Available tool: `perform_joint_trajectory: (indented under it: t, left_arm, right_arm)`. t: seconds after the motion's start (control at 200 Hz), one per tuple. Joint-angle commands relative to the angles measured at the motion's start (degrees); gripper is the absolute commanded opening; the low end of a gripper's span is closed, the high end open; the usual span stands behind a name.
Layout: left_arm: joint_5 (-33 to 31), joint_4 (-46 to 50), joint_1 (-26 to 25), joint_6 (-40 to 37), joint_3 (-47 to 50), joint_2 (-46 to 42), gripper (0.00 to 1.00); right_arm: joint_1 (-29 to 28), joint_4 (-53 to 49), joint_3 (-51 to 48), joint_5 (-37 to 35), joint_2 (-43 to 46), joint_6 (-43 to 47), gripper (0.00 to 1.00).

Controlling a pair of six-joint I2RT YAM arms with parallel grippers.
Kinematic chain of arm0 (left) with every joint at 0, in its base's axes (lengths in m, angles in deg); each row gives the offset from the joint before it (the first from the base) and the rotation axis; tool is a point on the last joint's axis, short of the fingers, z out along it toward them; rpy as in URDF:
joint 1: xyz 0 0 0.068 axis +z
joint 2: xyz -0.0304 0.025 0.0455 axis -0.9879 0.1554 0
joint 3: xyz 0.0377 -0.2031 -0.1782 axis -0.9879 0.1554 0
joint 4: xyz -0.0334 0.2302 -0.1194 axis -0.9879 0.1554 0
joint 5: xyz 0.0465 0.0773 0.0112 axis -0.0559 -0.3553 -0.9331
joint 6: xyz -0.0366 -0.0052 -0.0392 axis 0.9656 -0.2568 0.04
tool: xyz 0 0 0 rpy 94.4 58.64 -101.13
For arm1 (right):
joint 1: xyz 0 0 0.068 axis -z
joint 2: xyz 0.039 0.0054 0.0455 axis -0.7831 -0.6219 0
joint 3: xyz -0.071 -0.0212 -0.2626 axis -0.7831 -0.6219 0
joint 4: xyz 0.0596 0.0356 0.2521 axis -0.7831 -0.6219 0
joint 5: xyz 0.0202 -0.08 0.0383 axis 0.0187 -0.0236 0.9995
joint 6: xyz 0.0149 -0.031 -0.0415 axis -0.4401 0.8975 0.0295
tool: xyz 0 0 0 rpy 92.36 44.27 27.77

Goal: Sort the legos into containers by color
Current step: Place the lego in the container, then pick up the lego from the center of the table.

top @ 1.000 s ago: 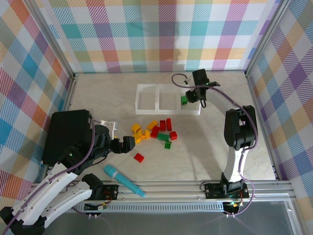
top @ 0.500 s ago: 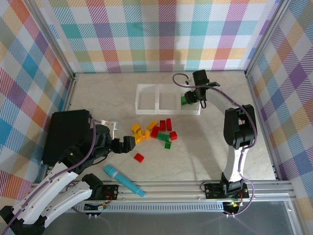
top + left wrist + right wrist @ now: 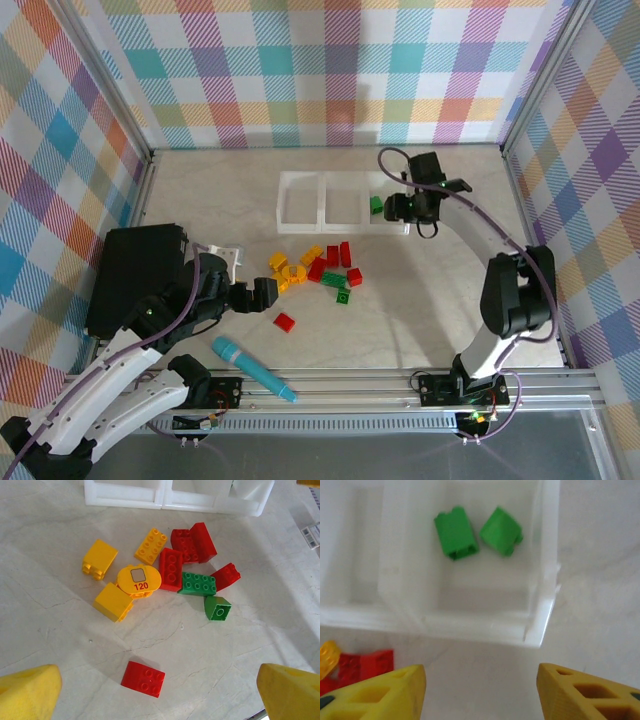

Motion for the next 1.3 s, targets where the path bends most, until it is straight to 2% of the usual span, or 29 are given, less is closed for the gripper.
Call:
perform_joint_trajectory:
  t: [0.0,0.27,0.4,0.51,0.65,0.985,1.295]
  left_arm:
    - [0.4,-0.2,-0.8,0.6,0.3,-0.1,1.0]
    - [1.3,-0.9,-0.8,0.7,0.4,0.9,0.99]
    - [1.6,-1.0,-0.7,0.6,0.4,1.4,1.0]
    - [1.9,-1.0,-0.8,0.6,0.3,1.7,1.0]
    - [1.8,-1.0,-0.8,0.6,0.3,1.8,0.99]
    - [2.0,-0.7,-0.8,0.5,0.0,1.7,1.0]
    - [1.9,-0.7,-0.8,0.5,0.2,1.5,1.0]
  right_arm:
    - [-3.5,-1.7,-4.3,4.8,3.0,-7.0,0.64]
    - [-13.0,-3.0,-11.0,4.8,5.9,-12.6,0.68]
    - [-17.1,-4.1,-10.4,4.0,3.2,-12.5,0.7]
    - [-19.1,-4.7,-8.8,4.8,-0.1,-11.5,0.71]
    - [-21.5,-7.7,-5.2,2.5,-4.8,-10.5,0.71]
    - [-23.2,-12.2,0.4,-3.7,-10.6,-10.0,0.66]
    - [-23.2,-13.2,1.9,-4.7,-13.0,-8.4,0.62]
